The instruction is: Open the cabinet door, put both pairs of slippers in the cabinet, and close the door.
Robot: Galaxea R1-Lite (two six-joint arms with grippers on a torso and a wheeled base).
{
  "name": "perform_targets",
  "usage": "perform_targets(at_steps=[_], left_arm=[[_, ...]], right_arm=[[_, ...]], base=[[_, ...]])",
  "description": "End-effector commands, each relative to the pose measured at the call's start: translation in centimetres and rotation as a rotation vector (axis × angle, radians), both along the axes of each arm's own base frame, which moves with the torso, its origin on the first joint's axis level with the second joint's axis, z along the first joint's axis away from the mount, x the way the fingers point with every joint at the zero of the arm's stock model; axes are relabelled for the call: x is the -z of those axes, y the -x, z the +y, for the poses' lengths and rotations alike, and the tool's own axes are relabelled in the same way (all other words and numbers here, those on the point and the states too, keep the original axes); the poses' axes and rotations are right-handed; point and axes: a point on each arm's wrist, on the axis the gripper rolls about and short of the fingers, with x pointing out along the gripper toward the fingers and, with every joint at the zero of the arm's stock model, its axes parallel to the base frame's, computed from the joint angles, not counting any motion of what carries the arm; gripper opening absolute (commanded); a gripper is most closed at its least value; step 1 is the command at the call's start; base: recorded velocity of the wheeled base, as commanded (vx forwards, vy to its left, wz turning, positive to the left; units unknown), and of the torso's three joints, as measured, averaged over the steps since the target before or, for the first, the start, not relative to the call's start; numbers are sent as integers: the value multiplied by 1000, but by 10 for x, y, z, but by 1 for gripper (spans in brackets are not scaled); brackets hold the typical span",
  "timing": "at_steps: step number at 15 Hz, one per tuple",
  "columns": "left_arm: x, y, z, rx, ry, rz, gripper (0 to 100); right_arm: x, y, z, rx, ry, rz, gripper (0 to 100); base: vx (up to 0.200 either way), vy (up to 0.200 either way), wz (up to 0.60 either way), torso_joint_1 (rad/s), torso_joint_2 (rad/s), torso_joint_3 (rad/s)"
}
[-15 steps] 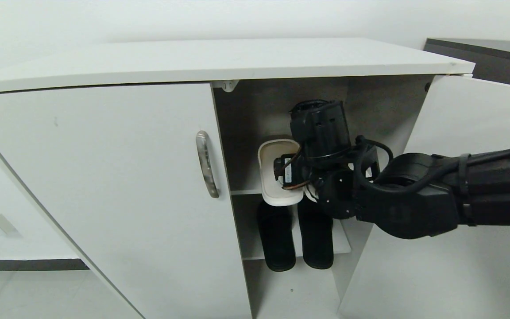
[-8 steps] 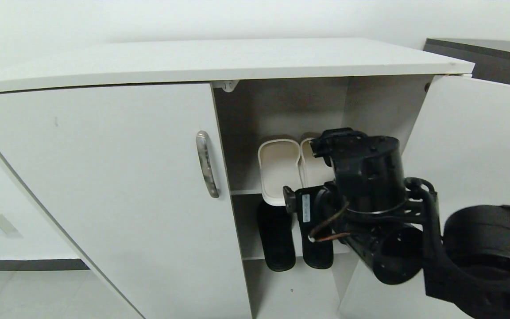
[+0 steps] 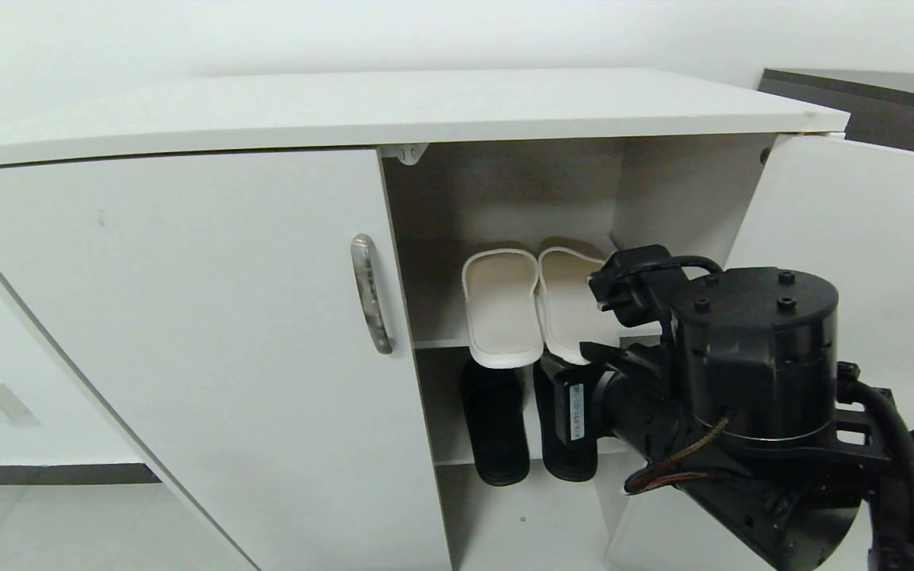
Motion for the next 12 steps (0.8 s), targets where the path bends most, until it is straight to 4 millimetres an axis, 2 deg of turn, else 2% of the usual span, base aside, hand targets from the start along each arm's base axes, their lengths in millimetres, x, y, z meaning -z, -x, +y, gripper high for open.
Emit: perform_targets(at_steps=[1, 9, 12], left_arm=[[0, 0, 0, -1, 0, 0, 0], [0, 0, 0, -1, 0, 0, 0], [0, 0, 0, -1, 0, 0, 0]], right_arm=[[0, 1, 0, -2, 1, 0, 0], [4, 0, 2, -3, 10, 6, 0], [5, 0, 3, -5, 12, 7, 0]], base=[[0, 0, 0, 0, 0, 0], [0, 0, 0, 0, 0, 0], [-200, 0, 0, 1, 2, 2]])
